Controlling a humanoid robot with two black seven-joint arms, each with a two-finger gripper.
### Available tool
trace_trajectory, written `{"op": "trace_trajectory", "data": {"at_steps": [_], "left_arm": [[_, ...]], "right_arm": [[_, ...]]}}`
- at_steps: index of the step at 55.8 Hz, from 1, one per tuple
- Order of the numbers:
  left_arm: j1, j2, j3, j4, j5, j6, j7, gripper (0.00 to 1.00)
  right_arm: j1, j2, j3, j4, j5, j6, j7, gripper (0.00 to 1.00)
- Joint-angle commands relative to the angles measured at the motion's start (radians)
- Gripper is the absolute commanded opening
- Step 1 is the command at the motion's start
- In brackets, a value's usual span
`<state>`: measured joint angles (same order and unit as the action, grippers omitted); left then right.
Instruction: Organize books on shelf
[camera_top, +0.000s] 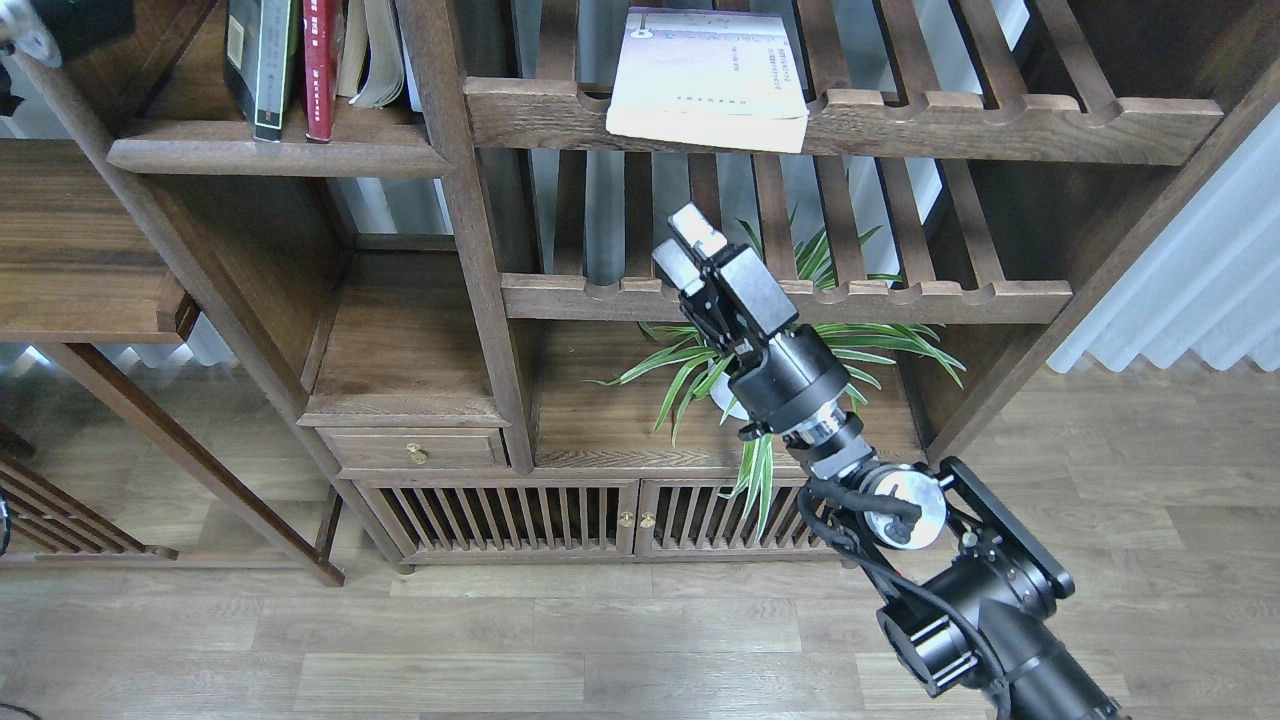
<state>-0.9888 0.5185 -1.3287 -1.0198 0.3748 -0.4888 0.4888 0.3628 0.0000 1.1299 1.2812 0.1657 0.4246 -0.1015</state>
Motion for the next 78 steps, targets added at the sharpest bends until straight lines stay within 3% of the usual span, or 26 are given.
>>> {"op": "trace_trajectory", "data": {"at_steps": [1,11,24,45,51,58,66,71,72,78], "left_arm": [[0.116,0.035,-0.092,-0.085,-0.053,0.0,0.0,0.98],[0.396,0.051,-0.153,-0.161,-0.227,0.0,0.0,1.0],[0.698,0.026,-0.155,-0.161,-0.228,0.0,0.0,1.0],[0.748,-0.021,-0.159,-0.155,-0.226,0.0,0.0,1.0],[0.748,-0.023,-0.159,-0.152,-0.226,0.0,0.0,1.0],[0.762,-0.028,-0.159,-0.154,-0.224,0.0,0.0,1.0],[0.771,-0.046,-0.159,-0.154,-0.224,0.0,0.0,1.0],[0.773,-0.046,-0.159,-0.154,-0.224,0.0,0.0,1.0],[0.773,-0.046,-0.159,-0.154,-0.224,0.0,0.0,1.0],[0.776,-0.048,-0.161,-0.154,-0.224,0.0,0.0,1.0]], "right_arm": [[0.028,0.0,0.004,0.0,0.0,-0.067,0.016,1.0],[0.027,0.0,0.024,-0.005,0.0,-0.151,0.034,1.0],[0.051,0.0,0.033,-0.01,0.0,-0.168,0.036,1.0],[0.119,0.0,0.047,-0.01,0.0,-0.267,0.04,1.0],[0.12,0.0,0.048,-0.006,0.0,-0.296,0.062,0.98],[0.13,0.0,0.09,0.001,0.006,-0.331,0.103,0.86],[0.127,0.0,0.103,0.003,0.008,-0.334,0.103,0.76],[0.117,0.0,0.111,0.013,0.008,-0.333,0.112,0.54],[0.113,0.0,0.116,0.018,0.008,-0.33,0.115,0.46],[0.087,0.0,0.125,0.036,0.009,-0.317,0.118,0.22]]}}
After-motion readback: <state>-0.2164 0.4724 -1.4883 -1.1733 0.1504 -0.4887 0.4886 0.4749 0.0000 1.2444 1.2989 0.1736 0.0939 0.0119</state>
